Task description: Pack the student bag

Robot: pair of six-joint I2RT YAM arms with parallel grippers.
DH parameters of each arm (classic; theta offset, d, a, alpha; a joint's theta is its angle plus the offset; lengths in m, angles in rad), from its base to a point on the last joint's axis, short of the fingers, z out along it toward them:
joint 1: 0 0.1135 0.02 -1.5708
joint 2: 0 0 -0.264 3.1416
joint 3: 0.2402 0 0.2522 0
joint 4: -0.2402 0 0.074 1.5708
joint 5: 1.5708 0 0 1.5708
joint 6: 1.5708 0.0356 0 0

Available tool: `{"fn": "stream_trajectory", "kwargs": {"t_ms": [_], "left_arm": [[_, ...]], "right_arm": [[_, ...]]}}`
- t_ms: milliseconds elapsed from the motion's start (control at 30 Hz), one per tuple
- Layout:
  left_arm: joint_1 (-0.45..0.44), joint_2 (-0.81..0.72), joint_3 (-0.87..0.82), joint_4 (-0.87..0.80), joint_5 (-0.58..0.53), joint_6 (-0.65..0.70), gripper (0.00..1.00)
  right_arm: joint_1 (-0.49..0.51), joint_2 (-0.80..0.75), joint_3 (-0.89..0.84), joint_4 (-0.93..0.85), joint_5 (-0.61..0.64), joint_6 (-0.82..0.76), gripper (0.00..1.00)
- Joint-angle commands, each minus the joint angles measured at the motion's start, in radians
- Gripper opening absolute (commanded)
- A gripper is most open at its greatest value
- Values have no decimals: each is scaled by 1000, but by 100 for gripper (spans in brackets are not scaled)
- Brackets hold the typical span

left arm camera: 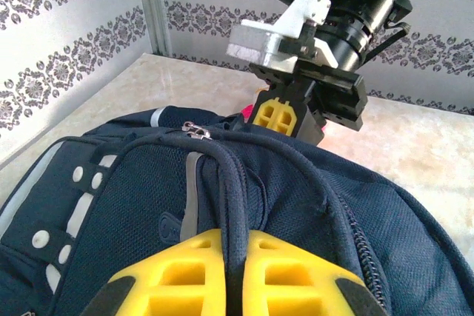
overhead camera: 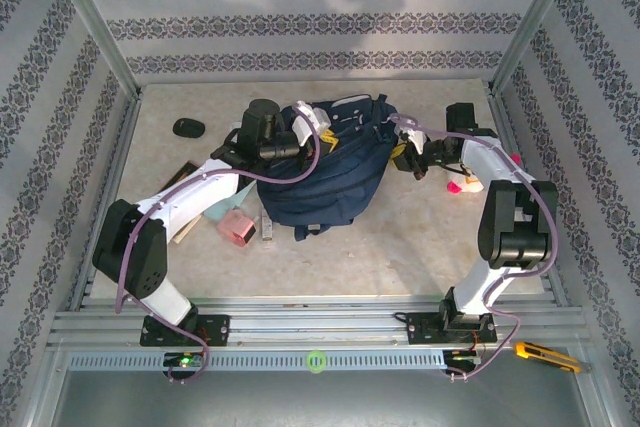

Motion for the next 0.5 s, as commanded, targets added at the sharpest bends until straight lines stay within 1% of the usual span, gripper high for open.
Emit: {"fn": "stream_trajectory", "kwargs": {"t_ms": [0, 67, 200, 333, 400, 467], "left_arm": [[28, -44, 53, 34, -107, 42, 0], [42, -38, 67, 2, -151, 55, 0], [77, -37, 78, -33, -160, 78, 0], [111, -44, 82, -62, -163, 99, 0], [116, -47, 85, -73, -161, 101, 0], [117, -46, 84, -77, -159, 104, 0]], "right_arm": [[3, -74, -27, 8, -83, 165, 0], [1, -104, -45, -3, -30, 218, 0], [-19, -144, -69, -37, 95, 231, 0], [-48, -152, -53, -101, 63, 178, 0], [-45, -155, -41, -151, 19, 122, 0], [-43, -157, -41, -155, -11, 125, 0]]}}
